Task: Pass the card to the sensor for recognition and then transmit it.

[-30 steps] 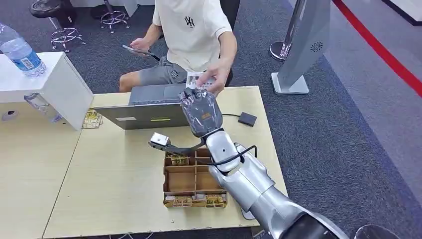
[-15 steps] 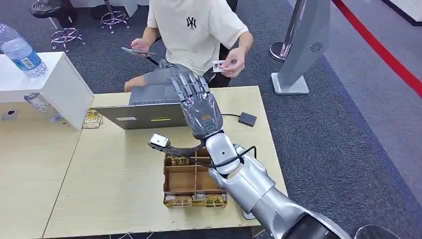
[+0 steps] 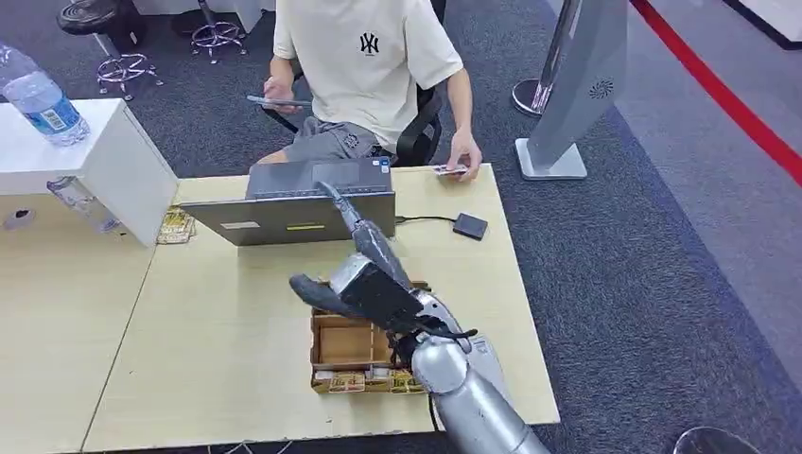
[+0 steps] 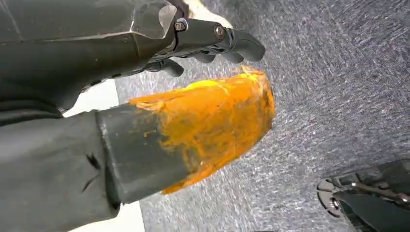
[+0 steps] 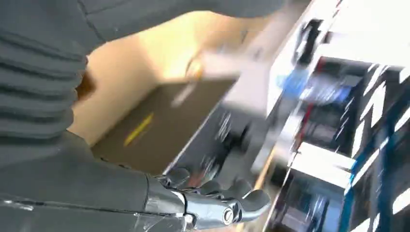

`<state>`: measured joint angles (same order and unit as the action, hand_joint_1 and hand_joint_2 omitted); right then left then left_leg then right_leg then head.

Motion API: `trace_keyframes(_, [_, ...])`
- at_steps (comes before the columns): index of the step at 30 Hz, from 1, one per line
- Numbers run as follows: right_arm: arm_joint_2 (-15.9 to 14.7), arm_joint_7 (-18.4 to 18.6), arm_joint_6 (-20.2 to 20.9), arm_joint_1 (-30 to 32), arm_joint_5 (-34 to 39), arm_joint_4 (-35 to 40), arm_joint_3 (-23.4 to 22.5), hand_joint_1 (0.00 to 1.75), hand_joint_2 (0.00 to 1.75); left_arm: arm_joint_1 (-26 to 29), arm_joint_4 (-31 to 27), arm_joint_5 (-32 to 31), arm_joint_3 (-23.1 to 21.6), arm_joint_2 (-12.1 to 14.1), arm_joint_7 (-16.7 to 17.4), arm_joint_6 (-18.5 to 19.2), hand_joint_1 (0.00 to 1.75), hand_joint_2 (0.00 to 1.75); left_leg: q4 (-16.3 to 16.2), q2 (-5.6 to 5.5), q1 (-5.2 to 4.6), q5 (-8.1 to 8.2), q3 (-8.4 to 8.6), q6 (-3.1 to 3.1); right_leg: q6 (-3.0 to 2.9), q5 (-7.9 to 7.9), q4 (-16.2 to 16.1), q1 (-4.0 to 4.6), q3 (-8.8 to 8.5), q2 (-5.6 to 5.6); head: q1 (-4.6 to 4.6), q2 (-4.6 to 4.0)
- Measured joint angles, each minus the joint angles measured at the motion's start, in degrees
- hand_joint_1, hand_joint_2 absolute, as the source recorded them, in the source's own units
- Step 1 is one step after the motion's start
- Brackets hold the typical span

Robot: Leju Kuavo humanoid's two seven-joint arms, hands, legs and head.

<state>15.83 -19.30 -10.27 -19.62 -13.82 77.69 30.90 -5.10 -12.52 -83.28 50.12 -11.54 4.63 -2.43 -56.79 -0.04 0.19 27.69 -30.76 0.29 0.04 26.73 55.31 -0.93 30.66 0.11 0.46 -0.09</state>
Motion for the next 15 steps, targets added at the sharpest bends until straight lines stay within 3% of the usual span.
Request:
trace_keyframes(3, [-1.0,-1.3,10.9,2.4,11.5,3.3,0.7,0.00,0.00,0.1,0.0,0.2,0.6,0.1,-0.1,-0.1,0.00,0.00,0.0,0.01,0.00,0.00,0.00,0.00,0.00,0.00,0.0,0.00,-0.01,0.01,0.00,0.00])
trace_keyframes(5, [-2.6,-2.8,20.3,3.9,18.0,5.3,1.6,0.00,0.00,0.0,0.0,0.2,0.8,0.1,-0.3,-0.1,0.00,0.00,0.0,0.01,0.00,0.00,0.01,0.00,0.00,0.00,0.0,0.00,-0.02,0.01,-0.02,0.00])
trace_keyframes(9, [-5.6,-4.1,30.4,6.8,23.3,7.4,3.7,0.00,0.00,0.0,0.0,0.1,1.0,0.3,-0.3,-0.2,0.00,0.00,0.0,0.01,-0.01,0.00,0.01,0.00,0.00,0.00,0.0,0.00,-0.02,0.01,-0.02,0.00])
trace_keyframes(11, [-6.7,-4.2,34.3,8.2,24.7,7.6,5.0,0.00,0.00,0.0,0.0,0.1,1.2,0.3,-0.3,-0.2,0.00,0.00,0.0,0.01,0.00,0.01,0.01,0.00,0.00,0.00,0.0,0.00,-0.02,0.01,0.00,0.00])
trace_keyframes(15, [-8.8,-4.5,37.0,10.6,23.0,5.9,8.0,0.00,0.00,0.0,0.0,0.3,1.5,0.4,-0.2,-0.2,0.00,0.00,0.0,0.01,0.00,0.01,0.02,0.00,0.00,0.00,0.0,0.00,-0.02,0.01,-0.02,0.00])
